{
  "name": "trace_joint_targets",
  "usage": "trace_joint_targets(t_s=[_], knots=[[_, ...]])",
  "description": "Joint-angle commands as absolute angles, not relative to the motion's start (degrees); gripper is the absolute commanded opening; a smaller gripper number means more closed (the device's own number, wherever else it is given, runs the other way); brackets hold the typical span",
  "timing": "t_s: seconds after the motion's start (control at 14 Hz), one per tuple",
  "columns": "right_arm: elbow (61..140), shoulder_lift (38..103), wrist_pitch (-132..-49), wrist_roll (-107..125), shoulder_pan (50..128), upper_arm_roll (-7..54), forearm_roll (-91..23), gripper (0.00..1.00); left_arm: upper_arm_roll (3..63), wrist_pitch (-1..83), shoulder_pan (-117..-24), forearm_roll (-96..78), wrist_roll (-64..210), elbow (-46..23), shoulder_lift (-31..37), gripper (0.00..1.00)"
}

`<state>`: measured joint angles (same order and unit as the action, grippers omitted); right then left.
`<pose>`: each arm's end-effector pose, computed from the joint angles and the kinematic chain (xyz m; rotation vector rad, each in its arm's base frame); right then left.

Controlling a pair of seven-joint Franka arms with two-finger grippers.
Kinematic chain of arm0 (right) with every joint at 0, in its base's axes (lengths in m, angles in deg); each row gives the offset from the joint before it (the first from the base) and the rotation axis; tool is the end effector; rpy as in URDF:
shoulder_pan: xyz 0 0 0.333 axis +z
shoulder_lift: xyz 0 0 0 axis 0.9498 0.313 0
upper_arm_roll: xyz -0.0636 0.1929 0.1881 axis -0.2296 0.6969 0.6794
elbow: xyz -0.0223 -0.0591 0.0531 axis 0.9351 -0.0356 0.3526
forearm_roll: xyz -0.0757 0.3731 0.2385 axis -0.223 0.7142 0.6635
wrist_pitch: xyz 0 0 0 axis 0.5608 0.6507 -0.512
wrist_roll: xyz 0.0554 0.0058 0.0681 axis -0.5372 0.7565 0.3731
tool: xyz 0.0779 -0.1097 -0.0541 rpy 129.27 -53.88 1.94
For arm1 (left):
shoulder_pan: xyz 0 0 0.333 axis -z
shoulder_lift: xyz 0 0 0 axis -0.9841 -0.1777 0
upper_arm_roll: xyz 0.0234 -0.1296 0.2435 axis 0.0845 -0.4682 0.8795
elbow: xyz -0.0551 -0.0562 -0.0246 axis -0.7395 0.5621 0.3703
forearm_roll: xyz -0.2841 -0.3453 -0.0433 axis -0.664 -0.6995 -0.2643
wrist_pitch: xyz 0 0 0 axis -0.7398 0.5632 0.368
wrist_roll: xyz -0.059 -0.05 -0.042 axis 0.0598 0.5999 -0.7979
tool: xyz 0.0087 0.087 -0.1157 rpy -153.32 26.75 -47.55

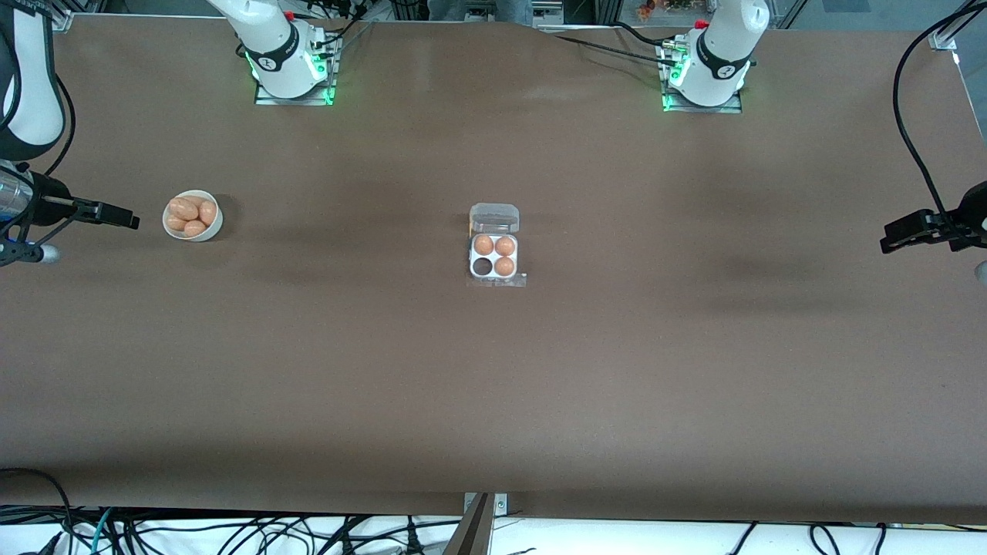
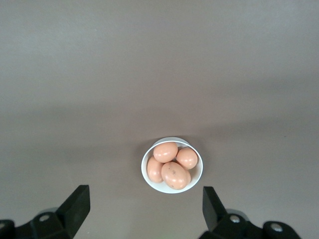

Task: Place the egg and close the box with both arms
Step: 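Reach the right gripper over the white bowl of eggs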

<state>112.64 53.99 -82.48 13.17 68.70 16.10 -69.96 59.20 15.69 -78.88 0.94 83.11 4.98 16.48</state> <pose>0.5812 -0.1603 0.3064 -3.0876 0.1916 0.2804 0.6589 0.0796 0.4841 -3.0964 -0.0874 0.0957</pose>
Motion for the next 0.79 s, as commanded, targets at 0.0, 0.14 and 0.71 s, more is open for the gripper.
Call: trace_joint_targets(t_s=[0.0,0.14,0.71], knots=[[122.14,49.58,-89.67,18.5,68.86,14.58,-66.65,1.0,58.84,15.0,-79.15,2.66,83.88,6.47,15.84,1.0],[127.24,49.84,-95.65,24.04,68.77,13.17,-63.49,1.0,58.84,15.0,-79.15,2.66,83.88,6.47,15.84,1.0],[135.17,52.74,-102.7,37.06,68.77,8.42,-57.76,1.0,58.84,14.91,-79.15,2.66,83.88,6.47,15.84,1.0]])
